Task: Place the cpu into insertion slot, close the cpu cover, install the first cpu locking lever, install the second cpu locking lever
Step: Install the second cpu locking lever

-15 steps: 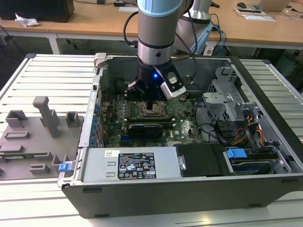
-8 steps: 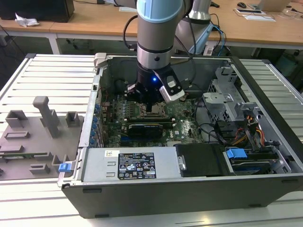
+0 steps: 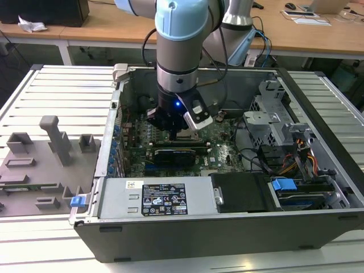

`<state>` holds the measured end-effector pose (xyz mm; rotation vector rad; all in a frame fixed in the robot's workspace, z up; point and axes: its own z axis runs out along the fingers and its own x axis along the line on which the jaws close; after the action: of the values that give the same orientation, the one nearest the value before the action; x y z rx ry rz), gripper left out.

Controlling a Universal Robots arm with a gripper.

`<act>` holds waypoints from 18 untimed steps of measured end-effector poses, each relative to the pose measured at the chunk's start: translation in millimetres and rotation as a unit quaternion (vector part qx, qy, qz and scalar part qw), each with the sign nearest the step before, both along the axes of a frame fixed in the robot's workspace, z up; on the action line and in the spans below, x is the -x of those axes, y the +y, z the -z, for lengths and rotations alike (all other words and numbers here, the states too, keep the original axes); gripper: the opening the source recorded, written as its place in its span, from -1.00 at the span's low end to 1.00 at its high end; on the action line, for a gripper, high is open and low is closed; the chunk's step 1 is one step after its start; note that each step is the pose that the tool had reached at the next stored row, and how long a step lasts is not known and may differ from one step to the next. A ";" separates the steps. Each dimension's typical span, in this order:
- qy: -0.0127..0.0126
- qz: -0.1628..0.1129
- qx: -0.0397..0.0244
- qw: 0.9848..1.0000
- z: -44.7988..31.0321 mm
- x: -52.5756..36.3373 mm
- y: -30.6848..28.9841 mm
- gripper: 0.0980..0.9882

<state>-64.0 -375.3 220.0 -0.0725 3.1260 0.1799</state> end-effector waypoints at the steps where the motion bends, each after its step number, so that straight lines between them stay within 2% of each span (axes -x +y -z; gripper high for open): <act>1: 0.000 0.000 0.000 1.000 0.2 0.0 -0.1 -0.98; 13: 0.000 0.000 -0.003 1.000 3.3 0.0 -1.2 -0.98; 15: 0.000 0.000 -0.005 1.000 3.7 0.0 -2.5 -0.98; 18: 0.000 0.000 -0.013 1.000 4.0 0.1 -7.8 -0.98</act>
<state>-64.1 -383.1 216.0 -0.0725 3.1229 0.2198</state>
